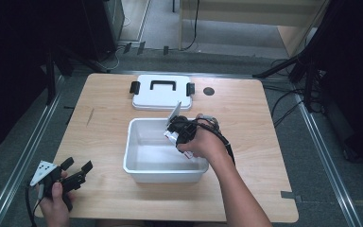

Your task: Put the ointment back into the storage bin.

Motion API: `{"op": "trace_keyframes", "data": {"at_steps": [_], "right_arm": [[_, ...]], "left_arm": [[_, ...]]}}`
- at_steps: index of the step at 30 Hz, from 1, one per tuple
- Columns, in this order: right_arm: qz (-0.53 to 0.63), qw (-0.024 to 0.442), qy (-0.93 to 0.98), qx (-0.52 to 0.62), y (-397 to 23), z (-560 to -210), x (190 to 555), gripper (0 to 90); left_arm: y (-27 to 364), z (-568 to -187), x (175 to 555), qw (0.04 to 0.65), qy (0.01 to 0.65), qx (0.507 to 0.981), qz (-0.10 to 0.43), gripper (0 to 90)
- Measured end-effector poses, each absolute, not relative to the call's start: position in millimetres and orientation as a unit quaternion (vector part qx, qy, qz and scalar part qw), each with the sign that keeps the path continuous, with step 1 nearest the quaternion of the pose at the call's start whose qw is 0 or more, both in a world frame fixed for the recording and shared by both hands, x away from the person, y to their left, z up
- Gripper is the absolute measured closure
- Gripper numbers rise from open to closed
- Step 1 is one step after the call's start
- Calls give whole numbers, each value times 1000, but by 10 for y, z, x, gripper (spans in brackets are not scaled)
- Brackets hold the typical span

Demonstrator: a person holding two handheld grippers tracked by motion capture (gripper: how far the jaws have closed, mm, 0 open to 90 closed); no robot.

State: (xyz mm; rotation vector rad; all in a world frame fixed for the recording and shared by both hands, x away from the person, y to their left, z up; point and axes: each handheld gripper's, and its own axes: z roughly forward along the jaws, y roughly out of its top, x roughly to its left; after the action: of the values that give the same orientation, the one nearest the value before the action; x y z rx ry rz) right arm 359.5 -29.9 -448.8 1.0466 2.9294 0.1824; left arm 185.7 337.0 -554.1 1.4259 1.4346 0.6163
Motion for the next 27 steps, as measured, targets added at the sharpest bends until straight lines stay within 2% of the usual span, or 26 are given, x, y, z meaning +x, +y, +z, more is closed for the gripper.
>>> {"op": "trace_keyframes", "data": {"at_steps": [9,14,19,21,22,23,24,27], "right_arm": [[39,24,947,318,-321,-4625,3605,704],[47,30,948,312,-338,-4617,3600,734],[52,29,949,311,-340,-4613,3593,715],[60,25,950,306,-343,-4603,3586,679],[67,22,951,300,-346,-4588,3580,624],[67,22,951,300,-346,-4588,3580,624],[71,18,951,299,-348,-4562,3571,562],[86,11,948,305,-349,-4495,3558,478]], "left_arm": [[3375,-5543,1859,491,592,587,252,169],[3376,-5542,1860,491,592,587,252,169],[3376,-5542,1859,491,592,587,252,169],[3376,-5542,1859,491,592,587,252,169],[3377,-5542,1859,491,592,588,252,169],[3377,-5542,1859,491,592,588,252,169],[3376,-5542,1860,491,592,588,252,169],[3376,-5542,1860,491,592,588,252,169]]}}
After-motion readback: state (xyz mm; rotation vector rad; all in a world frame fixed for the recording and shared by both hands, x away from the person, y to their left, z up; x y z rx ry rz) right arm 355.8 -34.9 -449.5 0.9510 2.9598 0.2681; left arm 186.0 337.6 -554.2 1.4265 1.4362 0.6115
